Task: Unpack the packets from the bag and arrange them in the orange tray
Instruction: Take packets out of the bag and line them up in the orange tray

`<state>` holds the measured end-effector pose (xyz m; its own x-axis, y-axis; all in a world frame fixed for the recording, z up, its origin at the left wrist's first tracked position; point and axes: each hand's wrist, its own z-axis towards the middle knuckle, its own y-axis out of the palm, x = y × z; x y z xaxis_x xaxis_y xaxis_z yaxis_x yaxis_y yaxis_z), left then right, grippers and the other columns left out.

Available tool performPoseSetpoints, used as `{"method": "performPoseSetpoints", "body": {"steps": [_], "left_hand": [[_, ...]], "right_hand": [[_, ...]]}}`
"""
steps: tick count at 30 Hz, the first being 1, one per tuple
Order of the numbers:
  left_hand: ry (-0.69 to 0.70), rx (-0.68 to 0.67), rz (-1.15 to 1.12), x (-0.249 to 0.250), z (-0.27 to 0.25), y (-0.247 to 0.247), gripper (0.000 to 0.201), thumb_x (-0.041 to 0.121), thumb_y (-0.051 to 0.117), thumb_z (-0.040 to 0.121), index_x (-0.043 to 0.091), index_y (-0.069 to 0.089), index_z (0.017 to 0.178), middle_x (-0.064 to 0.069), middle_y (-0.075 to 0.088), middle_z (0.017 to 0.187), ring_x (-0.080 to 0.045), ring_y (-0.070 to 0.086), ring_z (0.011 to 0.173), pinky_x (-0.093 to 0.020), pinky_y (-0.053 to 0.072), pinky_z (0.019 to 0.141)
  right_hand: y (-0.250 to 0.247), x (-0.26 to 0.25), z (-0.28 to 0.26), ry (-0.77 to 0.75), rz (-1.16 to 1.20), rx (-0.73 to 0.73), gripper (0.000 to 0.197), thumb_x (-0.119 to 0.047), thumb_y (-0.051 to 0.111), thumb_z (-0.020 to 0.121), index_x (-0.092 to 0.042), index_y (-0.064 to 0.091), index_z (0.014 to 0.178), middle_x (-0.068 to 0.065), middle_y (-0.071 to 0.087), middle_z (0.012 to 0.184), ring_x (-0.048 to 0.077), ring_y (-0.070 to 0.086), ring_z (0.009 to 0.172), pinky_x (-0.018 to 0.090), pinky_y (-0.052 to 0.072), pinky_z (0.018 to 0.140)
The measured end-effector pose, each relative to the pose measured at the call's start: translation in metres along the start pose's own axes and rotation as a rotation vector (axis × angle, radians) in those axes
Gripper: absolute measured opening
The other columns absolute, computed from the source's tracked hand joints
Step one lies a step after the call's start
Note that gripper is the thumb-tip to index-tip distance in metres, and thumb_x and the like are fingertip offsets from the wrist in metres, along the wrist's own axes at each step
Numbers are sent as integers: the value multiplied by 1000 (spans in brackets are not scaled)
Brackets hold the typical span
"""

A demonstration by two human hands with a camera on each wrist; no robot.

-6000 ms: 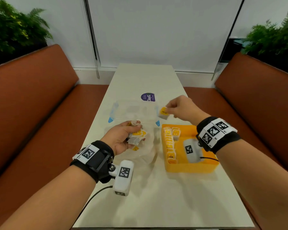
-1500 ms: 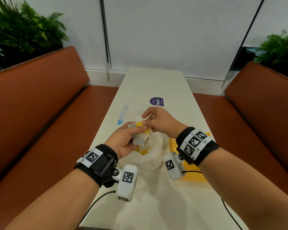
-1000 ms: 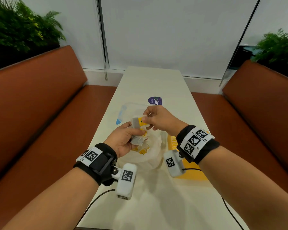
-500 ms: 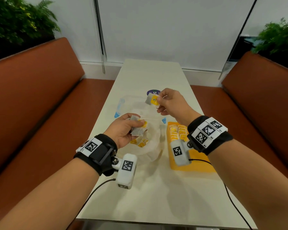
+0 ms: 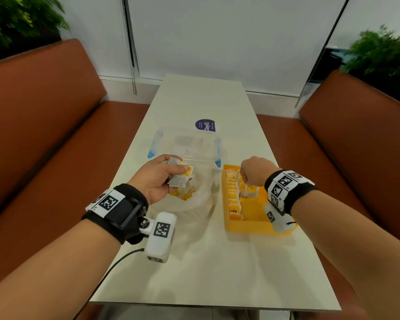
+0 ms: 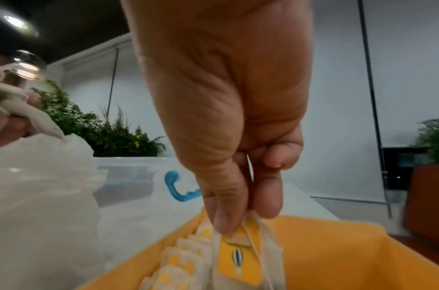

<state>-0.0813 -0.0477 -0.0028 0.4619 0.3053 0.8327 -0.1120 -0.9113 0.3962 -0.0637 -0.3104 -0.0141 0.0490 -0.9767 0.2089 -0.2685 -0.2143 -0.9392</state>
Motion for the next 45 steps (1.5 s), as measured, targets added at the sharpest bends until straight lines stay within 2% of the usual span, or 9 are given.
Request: {"method": "performPoseSetpoints", "body": {"steps": [7,16,19,24,28,32,36,38,45], "left_hand": [[-13,23,-1,-2,1,-2,26,-10,67,78,11,60,90,-20,62,112,-42,61,111,-31,58,55],[-31,32,-23,0,2,2,27,-9,67,80,8,59,100,-21,64,112,-39,64,103,-34,57,53],[-34,36,-33,1,1,3,19,-7,64,81,7,59,93,-20,62,106,-38,64,96,-36,59,55],[-61,80,-74,3,2,5,12,-4,57,86,6,60,91,-23,62,110,-41,63,99,-33,57,50],[-40,64,-57,3,3,6,11,-1,56,90,9,59,91,-17,63,99,-32,63,93,-38,60,58],[-16,33,-50,4,-1,6,5,5,58,92,10,58,95,-11,64,90,-25,64,82,-34,60,55],[-12,-48,-47,5,-6,3,43,-8,65,82,1,54,122,-21,64,115,-34,65,104,-36,59,61],[-10,-60,-33,6,-7,2,53,-16,64,77,1,52,127,-23,61,122,-38,62,111,-37,60,65],[-22,-32,-51,5,-6,-1,41,-19,61,77,10,62,106,-20,67,102,-38,67,98,-36,61,65]], "right_hand": [[21,1,13,-9,51,-43,14,-3,56,83,-7,68,90,12,69,93,26,64,83,32,54,72],[26,0,16,4,87,7,16,-1,57,84,-5,66,97,13,68,99,28,65,91,31,53,76],[18,-3,12,27,105,48,19,-5,58,84,-7,65,101,11,66,100,28,64,90,33,55,77],[-27,-29,-1,-49,462,261,22,-25,57,90,-6,69,89,8,68,85,22,64,78,29,52,71],[-56,-64,-22,-212,964,55,36,-36,60,91,-1,67,92,5,67,79,11,62,59,19,50,55],[-62,-82,-23,-284,1078,-36,25,-20,75,81,-2,63,93,7,64,75,12,61,61,20,51,55],[-65,-87,-23,-288,1194,-5,13,-9,72,81,-10,60,82,6,63,69,12,61,58,21,49,54],[-68,-85,-24,-281,1269,17,13,-6,71,82,-11,59,79,6,62,69,13,61,61,23,48,56],[-76,-62,-29,-241,1345,205,13,-4,66,85,-14,60,80,4,64,74,15,61,66,22,47,58]]}}
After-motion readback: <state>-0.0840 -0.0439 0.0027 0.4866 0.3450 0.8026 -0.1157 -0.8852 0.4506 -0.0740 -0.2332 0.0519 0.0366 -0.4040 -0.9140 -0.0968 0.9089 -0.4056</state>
